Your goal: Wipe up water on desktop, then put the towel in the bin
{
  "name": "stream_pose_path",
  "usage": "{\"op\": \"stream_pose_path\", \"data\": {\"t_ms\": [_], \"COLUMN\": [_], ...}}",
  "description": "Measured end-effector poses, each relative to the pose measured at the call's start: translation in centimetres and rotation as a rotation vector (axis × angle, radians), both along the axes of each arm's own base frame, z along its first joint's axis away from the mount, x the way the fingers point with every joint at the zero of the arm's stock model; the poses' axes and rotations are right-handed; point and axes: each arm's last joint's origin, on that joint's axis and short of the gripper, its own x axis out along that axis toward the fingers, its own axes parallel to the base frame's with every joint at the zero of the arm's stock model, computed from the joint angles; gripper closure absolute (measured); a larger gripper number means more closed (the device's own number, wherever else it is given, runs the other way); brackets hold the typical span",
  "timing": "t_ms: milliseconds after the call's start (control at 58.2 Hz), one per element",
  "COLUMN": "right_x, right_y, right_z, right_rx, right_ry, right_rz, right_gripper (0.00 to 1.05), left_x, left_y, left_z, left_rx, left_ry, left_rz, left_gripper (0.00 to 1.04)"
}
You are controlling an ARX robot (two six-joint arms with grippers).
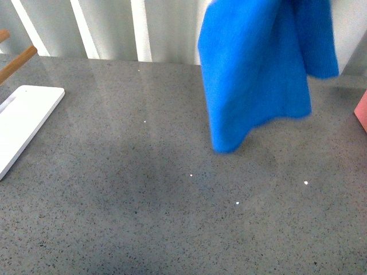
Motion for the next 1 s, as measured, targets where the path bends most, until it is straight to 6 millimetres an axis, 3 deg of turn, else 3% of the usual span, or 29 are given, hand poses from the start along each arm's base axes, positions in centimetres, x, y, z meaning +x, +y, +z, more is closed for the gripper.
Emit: {"op": "stream_pose_path", "data": {"t_ms": [189, 292, 361, 515, 653, 842, 996], "right_x": [-0.1, -0.7, -1.8, -4.2, -6.0, -6.9, -7.0], "right_y": [-2.6, -4.6, -7.0, -11.4, -14.5, -16.3, -16.7], "right_z": [7.9, 10.1, 11.2, 10.3, 8.4, 6.3, 5.7], "right_rx": [-0.002, -0.057, -0.150, -0.290, -0.371, -0.377, -0.358], "right_ry": [-0.190, -0.248, -0.298, -0.278, -0.226, -0.144, -0.131], "right_rz": [-0.291, -0.478, -0.679, -0.921, -0.987, -0.998, -0.996], "right_gripper": [1.02, 1.02, 1.02, 1.02, 1.02, 1.02, 1.02], "left_x": [0.0, 0.0, 0.0, 0.0, 0.0, 0.0, 0.0], "left_y": [0.0, 0.0, 0.0, 0.0, 0.0, 0.0, 0.0], "left_z": [0.0, 0.0, 0.0, 0.0, 0.0, 0.0, 0.0], "left_rx": [0.000, 0.000, 0.000, 0.000, 0.000, 0.000, 0.000], "left_ry": [0.000, 0.000, 0.000, 0.000, 0.000, 0.000, 0.000], "left_rz": [0.000, 0.000, 0.000, 0.000, 0.000, 0.000, 0.000], "left_gripper": [0.07, 0.07, 0.07, 0.07, 0.07, 0.07, 0.07]}}
